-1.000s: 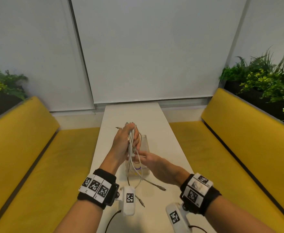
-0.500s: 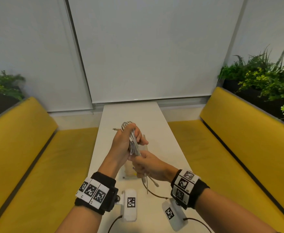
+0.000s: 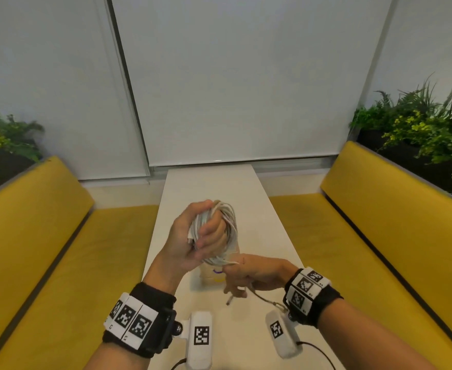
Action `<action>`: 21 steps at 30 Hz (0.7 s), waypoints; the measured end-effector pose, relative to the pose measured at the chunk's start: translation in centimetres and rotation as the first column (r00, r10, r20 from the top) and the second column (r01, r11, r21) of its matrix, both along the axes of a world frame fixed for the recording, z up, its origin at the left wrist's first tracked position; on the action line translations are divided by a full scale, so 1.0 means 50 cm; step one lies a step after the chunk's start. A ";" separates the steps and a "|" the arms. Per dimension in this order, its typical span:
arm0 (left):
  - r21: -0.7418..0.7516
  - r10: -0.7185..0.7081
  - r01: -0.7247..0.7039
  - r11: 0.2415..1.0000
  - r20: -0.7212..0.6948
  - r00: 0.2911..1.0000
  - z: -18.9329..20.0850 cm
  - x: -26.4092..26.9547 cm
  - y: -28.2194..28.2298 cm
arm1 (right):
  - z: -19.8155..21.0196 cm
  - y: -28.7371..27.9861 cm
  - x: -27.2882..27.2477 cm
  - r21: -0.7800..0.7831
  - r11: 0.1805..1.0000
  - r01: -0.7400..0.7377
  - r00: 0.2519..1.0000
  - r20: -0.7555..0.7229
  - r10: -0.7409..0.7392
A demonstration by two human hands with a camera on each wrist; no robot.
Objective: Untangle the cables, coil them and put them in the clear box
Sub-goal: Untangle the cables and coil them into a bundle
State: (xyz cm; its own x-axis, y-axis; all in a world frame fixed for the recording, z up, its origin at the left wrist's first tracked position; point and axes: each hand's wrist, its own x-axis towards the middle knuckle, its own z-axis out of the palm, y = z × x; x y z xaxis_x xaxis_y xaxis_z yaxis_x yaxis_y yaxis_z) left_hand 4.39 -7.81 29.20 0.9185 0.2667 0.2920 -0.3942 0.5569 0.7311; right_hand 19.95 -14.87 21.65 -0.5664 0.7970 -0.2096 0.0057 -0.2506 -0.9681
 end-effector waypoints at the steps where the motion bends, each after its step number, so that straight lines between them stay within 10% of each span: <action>1: 0.039 -0.067 0.068 0.997 -0.022 0.998 -0.003 -0.005 -0.004 | 0.007 0.004 0.019 -0.050 0.998 -0.033 0.999 0.010 0.034; 9: 0.542 -0.037 0.308 0.782 -0.453 0.891 -0.040 -0.012 -0.046 | 0.053 0.023 0.072 -0.330 0.944 -0.002 0.976 0.205 0.073; 16: 0.773 0.380 0.604 0.195 -0.627 0.680 -0.091 0.018 -0.080 | 0.072 0.021 0.021 -0.330 0.942 0.064 0.899 0.428 0.089; 21: 0.753 0.478 0.639 0.160 -0.625 0.617 -0.134 0.026 -0.056 | 0.047 0.000 -0.010 -0.078 0.990 0.115 0.873 0.484 -0.064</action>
